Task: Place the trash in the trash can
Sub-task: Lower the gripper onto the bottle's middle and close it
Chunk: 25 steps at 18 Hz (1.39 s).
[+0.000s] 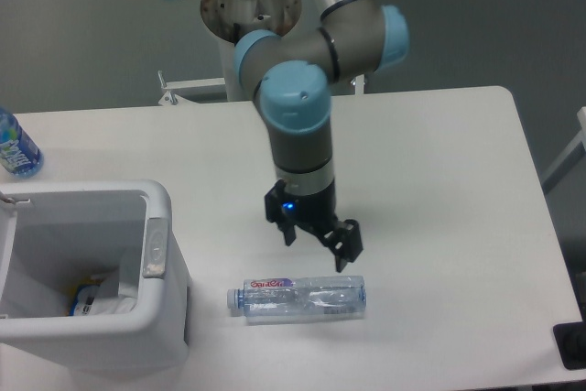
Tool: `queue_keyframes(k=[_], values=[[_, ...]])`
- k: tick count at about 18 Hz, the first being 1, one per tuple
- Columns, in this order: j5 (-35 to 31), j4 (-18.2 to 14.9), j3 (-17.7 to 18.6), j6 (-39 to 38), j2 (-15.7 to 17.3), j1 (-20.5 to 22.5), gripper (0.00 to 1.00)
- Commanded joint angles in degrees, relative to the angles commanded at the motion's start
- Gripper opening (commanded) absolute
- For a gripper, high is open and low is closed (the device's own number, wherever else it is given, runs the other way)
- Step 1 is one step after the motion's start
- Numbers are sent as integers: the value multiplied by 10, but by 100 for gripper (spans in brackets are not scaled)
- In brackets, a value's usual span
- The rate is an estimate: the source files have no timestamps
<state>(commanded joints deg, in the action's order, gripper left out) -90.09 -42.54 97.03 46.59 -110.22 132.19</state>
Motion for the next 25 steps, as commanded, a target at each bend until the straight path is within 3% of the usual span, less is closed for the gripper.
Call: queue_keyframes(k=[5, 7, 12, 25], values=[[-41, 2, 8, 22, -12, -11, 100], [-59, 1, 4, 81, -22, -29, 100], [-32, -3, 14, 238, -39, -33, 100], [-3, 1, -18, 269, -111, -34, 100]])
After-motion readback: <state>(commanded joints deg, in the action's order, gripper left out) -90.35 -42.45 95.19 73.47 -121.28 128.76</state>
